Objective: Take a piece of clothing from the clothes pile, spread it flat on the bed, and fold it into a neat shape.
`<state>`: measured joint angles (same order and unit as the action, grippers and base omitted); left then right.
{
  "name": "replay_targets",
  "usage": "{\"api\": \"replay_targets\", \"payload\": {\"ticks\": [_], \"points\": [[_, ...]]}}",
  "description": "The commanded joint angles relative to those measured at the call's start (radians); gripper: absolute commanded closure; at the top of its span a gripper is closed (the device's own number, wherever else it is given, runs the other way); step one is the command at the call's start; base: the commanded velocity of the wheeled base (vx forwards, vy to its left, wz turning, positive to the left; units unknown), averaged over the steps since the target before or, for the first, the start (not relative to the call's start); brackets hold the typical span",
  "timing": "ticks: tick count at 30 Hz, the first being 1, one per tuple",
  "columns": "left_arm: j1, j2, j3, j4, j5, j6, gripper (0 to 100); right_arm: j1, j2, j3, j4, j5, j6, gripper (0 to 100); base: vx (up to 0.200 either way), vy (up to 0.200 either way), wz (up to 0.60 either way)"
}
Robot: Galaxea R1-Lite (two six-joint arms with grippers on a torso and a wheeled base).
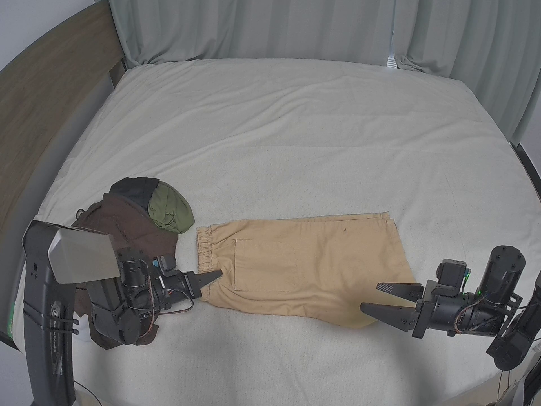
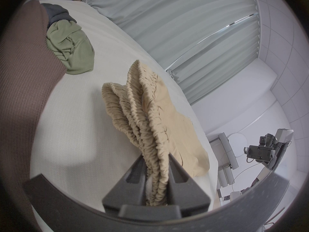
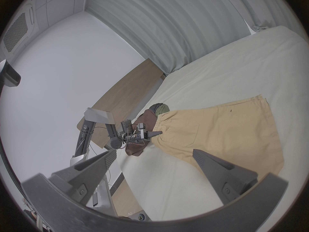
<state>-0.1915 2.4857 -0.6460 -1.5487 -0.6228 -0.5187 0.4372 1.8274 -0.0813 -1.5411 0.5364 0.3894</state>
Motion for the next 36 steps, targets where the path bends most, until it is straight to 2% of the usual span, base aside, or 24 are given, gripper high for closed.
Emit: {"api": "replay_targets", "payload": {"ticks": [1,7,14,33,36], "points": [[0.000,-0.022,0.009,-0.001,0.002,-0.003,100,0.000,0.001,0.000,-0.001,0.001,0.000,0,0.000,0.000,0.00],[0.001,-0.087,0.052,0.001,0.002,-0.006,100,0.006,0.001,0.003,-0.001,0.001,-0.001,0,0.000,0.000,0.00],[0.006,-0.105,0.072,0.001,0.006,0.005,100,0.006,0.024,0.006,-0.001,-0.003,-0.056,0,0.000,0.000,0.00],[0.096,-0.186,0.175,0.001,-0.034,0.049,100,0.015,0.035,0.006,-0.001,-0.003,-0.058,0,0.000,0.000,0.00],[0.112,-0.189,0.190,0.001,-0.051,0.089,100,0.014,0.036,0.006,-0.001,-0.003,-0.058,0,0.000,0.000,0.00]]}}
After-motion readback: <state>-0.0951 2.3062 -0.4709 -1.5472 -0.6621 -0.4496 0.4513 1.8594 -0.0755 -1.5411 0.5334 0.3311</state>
